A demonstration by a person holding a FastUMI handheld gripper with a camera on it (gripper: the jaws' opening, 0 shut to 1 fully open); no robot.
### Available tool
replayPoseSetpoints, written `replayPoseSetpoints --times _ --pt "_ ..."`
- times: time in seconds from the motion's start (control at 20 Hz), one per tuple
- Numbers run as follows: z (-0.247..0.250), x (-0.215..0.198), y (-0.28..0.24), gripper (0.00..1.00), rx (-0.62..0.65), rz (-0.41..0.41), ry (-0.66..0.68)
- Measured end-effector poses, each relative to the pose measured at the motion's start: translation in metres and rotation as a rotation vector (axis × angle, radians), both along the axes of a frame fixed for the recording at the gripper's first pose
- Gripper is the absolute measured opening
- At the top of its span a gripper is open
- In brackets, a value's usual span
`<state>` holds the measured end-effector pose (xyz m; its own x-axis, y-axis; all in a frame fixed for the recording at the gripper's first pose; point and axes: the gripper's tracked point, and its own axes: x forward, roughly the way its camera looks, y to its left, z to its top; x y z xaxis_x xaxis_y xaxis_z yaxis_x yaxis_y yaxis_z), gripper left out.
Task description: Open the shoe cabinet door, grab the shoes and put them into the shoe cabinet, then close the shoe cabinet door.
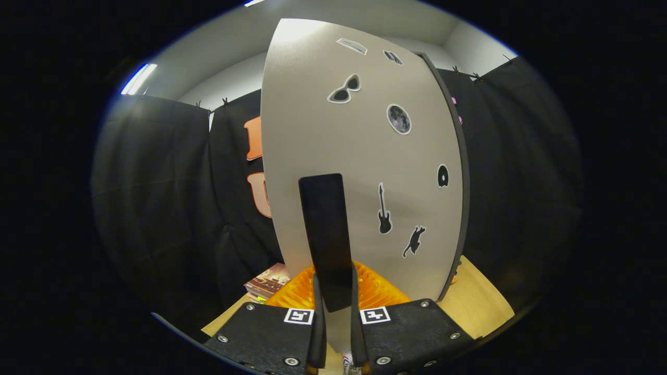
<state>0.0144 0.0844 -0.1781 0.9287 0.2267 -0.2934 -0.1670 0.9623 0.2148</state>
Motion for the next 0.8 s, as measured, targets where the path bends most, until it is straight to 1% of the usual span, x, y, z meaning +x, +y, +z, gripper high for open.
replayPoseSetpoints --times 0.3,0.65,0.8 --pt "0.003 -0.016 -0.027 0.18 -0.001 -0.041 -0.030" --pt "0.002 -0.026 -0.053 0.18 0.007 -0.096 -0.009" --pt "0.002 -0.029 -0.068 0.17 -0.020 -0.119 -0.011"
